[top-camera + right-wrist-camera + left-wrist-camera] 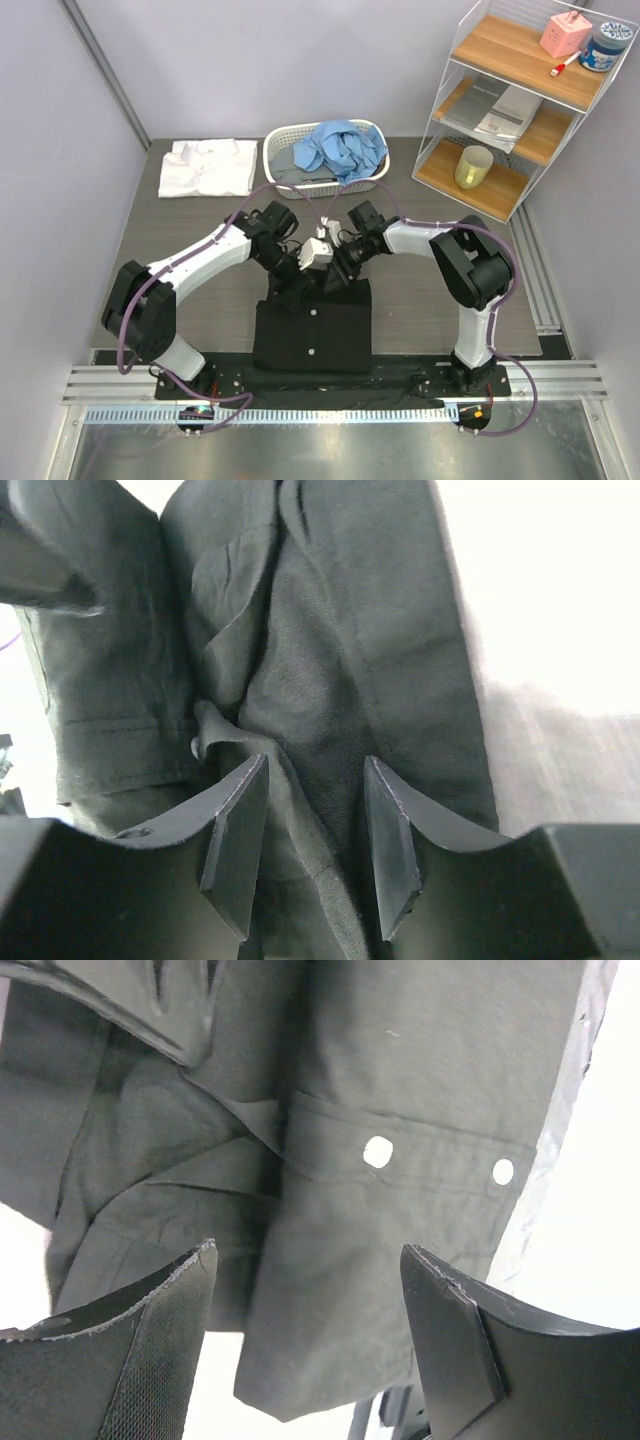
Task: Fold and stack the long sleeve shirts
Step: Fold the shirt
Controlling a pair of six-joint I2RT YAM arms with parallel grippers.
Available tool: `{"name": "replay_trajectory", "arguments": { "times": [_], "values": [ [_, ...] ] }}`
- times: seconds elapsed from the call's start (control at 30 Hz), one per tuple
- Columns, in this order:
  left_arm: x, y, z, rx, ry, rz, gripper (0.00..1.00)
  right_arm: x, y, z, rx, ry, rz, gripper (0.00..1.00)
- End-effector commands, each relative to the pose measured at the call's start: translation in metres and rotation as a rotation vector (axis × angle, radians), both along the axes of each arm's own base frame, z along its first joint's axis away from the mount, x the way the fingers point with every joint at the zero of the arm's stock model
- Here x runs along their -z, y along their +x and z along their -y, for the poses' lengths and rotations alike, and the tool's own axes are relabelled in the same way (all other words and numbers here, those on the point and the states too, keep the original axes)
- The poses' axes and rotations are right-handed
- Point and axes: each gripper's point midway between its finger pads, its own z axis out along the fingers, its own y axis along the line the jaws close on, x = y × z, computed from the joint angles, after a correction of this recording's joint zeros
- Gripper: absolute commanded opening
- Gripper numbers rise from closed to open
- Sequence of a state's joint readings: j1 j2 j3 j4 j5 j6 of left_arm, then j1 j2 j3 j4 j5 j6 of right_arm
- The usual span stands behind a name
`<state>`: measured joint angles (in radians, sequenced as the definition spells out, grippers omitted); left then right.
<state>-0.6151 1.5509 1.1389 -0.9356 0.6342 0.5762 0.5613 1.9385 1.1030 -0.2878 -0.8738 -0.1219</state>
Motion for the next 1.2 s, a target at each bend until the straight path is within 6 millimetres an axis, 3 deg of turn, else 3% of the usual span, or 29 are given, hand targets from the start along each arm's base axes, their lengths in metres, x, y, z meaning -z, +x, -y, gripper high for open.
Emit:
{"name": "replay_trajectory", "arguments": {
  "times": [0.0,0.17,0.23,0.33,0.4,0.67,0.87,0.9,1.0,1.1,1.17],
  "values": [
    [-0.011,-0.003,0.016,-0.013,-0.108,0.005,0.74,-0.008,-0.001,0.001,-0.021,-0.026,0.081,0.5],
    [-0.014,-0.011,0.019,0.105,-0.192,0.046,0.73,-0.069,0.039,-0.008,0.069,0.065,0.095,0.5],
    [-0.011,-0.01,0.02,0.128,-0.204,0.062,0.73,-0.075,0.051,-0.009,0.094,0.086,0.068,0.49],
    [-0.002,-0.005,0.022,0.145,-0.19,0.065,0.71,-0.071,0.053,-0.014,0.095,0.094,0.015,0.47],
    [0.0,0.001,0.023,0.168,-0.187,0.084,0.7,-0.056,0.053,-0.017,0.091,0.086,-0.036,0.45],
    [0.01,-0.006,0.027,0.217,-0.159,-0.045,0.59,-0.019,0.042,-0.021,0.076,0.08,-0.192,0.32],
    [0.012,0.001,0.03,0.223,-0.134,-0.065,0.35,-0.001,0.033,-0.021,0.052,0.062,-0.215,0.28],
    [0.013,0.001,0.031,0.224,-0.127,-0.08,0.25,0.0,0.031,-0.02,0.053,0.057,-0.23,0.27],
    [0.007,0.008,0.033,0.224,-0.111,-0.084,0.08,0.004,0.028,-0.019,0.028,0.057,-0.216,0.24],
    [0.006,0.017,0.037,0.224,-0.089,-0.086,0.0,0.007,0.026,-0.019,0.02,0.055,-0.217,0.22],
    [0.005,0.023,0.039,0.226,-0.081,-0.088,0.0,0.007,0.026,-0.019,0.018,0.055,-0.215,0.21]
  ]
}}
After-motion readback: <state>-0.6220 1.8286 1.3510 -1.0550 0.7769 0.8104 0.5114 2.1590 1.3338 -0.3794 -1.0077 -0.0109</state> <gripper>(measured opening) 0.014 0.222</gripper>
